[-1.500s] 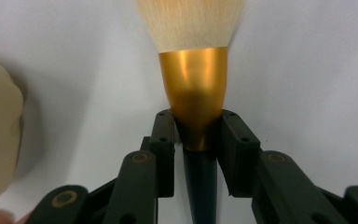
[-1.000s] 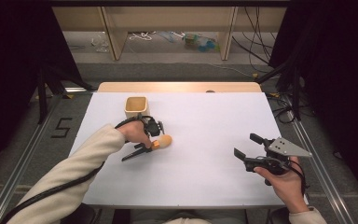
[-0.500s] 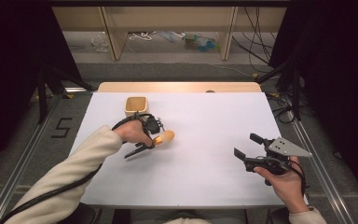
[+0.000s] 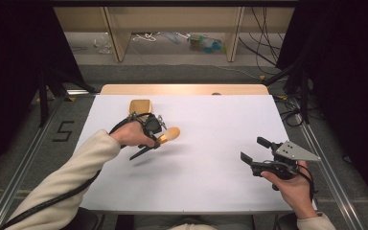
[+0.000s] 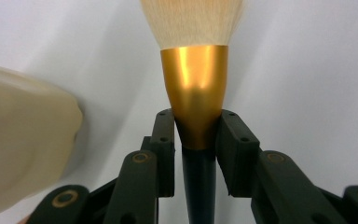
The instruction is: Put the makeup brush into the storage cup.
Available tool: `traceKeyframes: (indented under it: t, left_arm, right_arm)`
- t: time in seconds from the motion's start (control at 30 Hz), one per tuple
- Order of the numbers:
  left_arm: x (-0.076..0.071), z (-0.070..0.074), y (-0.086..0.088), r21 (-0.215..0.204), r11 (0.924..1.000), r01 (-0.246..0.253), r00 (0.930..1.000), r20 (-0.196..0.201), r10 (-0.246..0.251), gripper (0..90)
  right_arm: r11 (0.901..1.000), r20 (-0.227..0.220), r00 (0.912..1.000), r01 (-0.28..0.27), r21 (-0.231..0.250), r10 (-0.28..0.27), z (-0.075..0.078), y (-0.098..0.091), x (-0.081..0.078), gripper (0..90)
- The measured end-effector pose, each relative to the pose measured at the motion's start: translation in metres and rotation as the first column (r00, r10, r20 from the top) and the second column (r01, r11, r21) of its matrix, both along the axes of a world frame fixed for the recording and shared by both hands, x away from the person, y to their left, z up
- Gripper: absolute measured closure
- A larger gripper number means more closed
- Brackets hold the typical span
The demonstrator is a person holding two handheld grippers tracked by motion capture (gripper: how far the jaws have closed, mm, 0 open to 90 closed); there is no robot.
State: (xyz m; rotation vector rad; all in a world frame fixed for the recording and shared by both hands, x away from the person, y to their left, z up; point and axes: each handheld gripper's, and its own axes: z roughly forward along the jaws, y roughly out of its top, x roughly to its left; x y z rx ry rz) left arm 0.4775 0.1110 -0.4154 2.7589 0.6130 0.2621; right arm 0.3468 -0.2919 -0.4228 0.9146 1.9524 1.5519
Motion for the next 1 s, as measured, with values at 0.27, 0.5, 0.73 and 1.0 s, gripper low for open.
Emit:
traceKeyframes:
  t: [0.27,0.5,0.73,1.0]
  left_arm:
    - [-0.004,0.005,0.006,-0.069,0.9973,-0.025,0.9993,0.025,0.027,69.5]
    - [-0.005,0.01,0.011,-0.109,0.9932,-0.04,0.998,0.044,0.045,69.5]
    - [-0.007,0.01,0.016,-0.143,0.9874,-0.067,0.9954,0.057,0.076,69.6]
    - [-0.008,0.01,0.023,-0.197,0.9756,-0.097,0.9911,0.071,0.113,69.6]
  right_arm:
    - [1.0,0.0,1.0,0.001,0.0,-0.001,0.0,0.0,0.0,16.1]
    - [1.0,-0.002,1.0,0.008,-0.003,-0.008,0.0,0.0,0.0,16.1]
    - [1.0,-0.002,1.0,-0.002,0.003,0.002,0.0,0.001,0.0,16.1]
    - [1.0,-0.002,1.0,-0.001,0.003,0.001,0.0,0.001,0.0,16.0]
